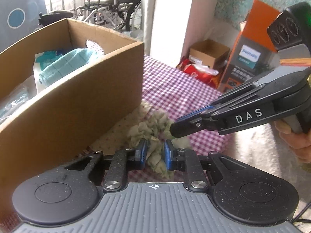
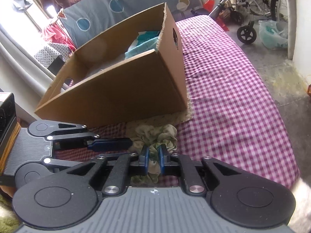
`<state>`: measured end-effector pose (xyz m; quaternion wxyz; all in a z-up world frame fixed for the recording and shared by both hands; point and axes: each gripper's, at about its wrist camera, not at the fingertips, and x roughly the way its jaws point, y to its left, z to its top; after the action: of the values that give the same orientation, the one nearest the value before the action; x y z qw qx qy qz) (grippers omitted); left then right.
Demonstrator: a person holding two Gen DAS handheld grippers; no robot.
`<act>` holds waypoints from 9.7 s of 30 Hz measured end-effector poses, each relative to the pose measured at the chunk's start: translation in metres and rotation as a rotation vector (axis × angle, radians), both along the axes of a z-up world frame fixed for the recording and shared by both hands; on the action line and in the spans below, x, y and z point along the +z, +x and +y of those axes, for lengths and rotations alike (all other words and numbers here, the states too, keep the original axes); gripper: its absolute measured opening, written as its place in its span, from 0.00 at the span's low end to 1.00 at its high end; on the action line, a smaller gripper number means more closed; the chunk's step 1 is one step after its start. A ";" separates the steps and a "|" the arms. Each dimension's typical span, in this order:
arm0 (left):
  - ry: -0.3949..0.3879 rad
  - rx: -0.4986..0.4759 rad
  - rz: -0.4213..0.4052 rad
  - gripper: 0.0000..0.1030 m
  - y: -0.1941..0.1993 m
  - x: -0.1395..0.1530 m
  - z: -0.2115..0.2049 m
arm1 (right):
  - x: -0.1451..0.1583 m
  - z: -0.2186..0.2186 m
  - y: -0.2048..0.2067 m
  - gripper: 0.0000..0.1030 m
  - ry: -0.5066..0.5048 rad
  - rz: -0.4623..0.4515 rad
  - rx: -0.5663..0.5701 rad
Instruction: Organize soft objects
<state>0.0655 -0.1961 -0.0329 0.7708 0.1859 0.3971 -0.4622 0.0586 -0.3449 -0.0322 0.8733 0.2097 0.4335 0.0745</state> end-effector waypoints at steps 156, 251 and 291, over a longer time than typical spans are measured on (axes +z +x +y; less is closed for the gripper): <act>-0.275 0.723 0.330 1.00 0.050 -0.014 0.328 | -0.047 0.253 0.139 0.83 0.426 0.326 0.313; -0.111 0.562 0.245 0.99 0.269 0.106 0.123 | 0.114 0.027 0.250 0.85 0.210 -0.077 0.176; 0.009 0.694 -0.012 0.69 0.071 -0.044 0.269 | -0.051 0.269 0.139 0.39 0.299 0.124 0.337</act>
<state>0.1366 0.0727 -0.0768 0.8835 0.0459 0.4342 -0.1696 0.1980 -0.0755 -0.0830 0.7795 0.2655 0.4993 0.2696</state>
